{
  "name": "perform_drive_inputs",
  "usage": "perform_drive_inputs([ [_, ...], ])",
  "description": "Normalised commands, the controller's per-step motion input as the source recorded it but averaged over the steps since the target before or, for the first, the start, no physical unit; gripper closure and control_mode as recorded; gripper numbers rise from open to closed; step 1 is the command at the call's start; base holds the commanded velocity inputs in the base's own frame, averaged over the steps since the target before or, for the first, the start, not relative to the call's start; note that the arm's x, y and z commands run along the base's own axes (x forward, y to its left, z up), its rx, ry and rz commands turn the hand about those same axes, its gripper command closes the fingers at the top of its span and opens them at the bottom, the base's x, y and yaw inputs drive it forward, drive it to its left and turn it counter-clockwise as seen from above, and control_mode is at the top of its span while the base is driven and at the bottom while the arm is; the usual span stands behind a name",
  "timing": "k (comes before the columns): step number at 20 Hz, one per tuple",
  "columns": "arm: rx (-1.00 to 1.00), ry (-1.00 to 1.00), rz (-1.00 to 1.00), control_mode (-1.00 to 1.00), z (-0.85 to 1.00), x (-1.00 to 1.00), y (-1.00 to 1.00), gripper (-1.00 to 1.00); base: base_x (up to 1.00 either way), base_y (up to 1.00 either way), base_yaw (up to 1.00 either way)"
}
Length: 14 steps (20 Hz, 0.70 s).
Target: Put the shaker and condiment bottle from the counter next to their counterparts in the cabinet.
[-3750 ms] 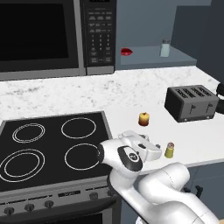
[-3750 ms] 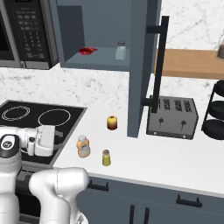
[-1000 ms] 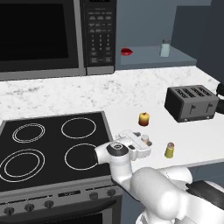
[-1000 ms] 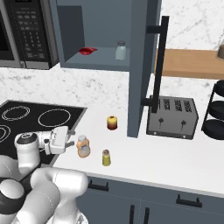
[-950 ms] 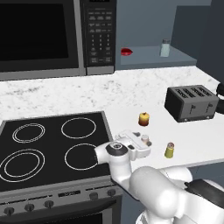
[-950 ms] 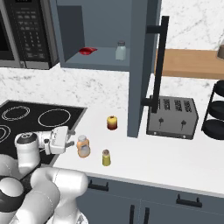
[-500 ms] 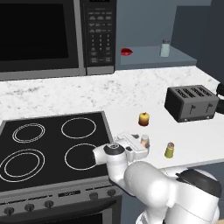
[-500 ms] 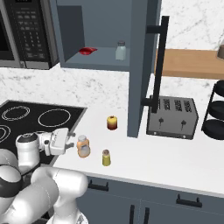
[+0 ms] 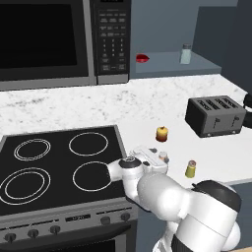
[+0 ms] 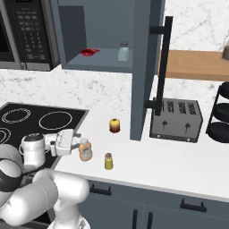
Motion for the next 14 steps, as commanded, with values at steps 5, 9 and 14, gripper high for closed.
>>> perform_drive_inputs([
  [5,0.0,0.0,0.0,-1.0,-0.01,0.06,-0.05,-1.0,0.0,0.0,0.0],
  [9,0.0,0.01,0.0,-1.0,-0.07,0.03,-0.01,-1.0,0.0,0.0,0.0],
  [14,0.0,0.0,0.0,-1.0,-0.14,0.09,0.0,-1.0,0.0,0.0,0.0],
])
